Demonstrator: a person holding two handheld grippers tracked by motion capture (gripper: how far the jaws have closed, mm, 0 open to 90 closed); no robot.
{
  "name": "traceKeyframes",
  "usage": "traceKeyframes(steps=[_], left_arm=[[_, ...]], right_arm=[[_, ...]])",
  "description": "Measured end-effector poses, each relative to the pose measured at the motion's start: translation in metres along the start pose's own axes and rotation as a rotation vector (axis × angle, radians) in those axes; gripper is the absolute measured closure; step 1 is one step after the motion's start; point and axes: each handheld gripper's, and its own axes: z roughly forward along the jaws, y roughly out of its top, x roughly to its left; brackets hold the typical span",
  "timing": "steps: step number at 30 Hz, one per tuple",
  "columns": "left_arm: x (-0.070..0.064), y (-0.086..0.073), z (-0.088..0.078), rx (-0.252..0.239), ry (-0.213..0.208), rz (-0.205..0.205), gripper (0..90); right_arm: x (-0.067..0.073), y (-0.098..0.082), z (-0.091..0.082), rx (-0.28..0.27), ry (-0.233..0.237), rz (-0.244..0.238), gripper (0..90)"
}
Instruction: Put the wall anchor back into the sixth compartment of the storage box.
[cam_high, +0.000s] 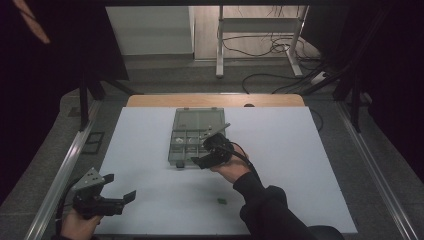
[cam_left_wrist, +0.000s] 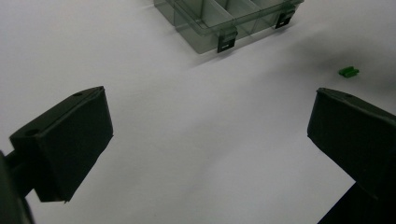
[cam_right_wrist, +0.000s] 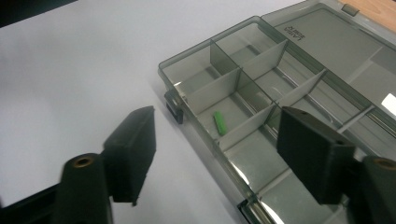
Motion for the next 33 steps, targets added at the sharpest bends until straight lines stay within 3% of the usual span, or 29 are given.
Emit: traceKeyframes(steps=[12,17,33], left_arm=[[0.000,0.000,0.000,0.001,-0.002,0.003,0.7],[0.000,0.000,0.000,0.001,-0.002,0.003,0.7],[0.000,0.000,0.000,0.000,-0.003,0.004,0.7]], right_arm=[[0.007,-0.011,-0.011,0.009,0.004,-0.011,10.4],[0.011,-0.018,-0.017,0.019,-0.021,-0.020,1.6],[0.010,-0.039,-0.040,0.058,-0.039,-0.020,0.0]])
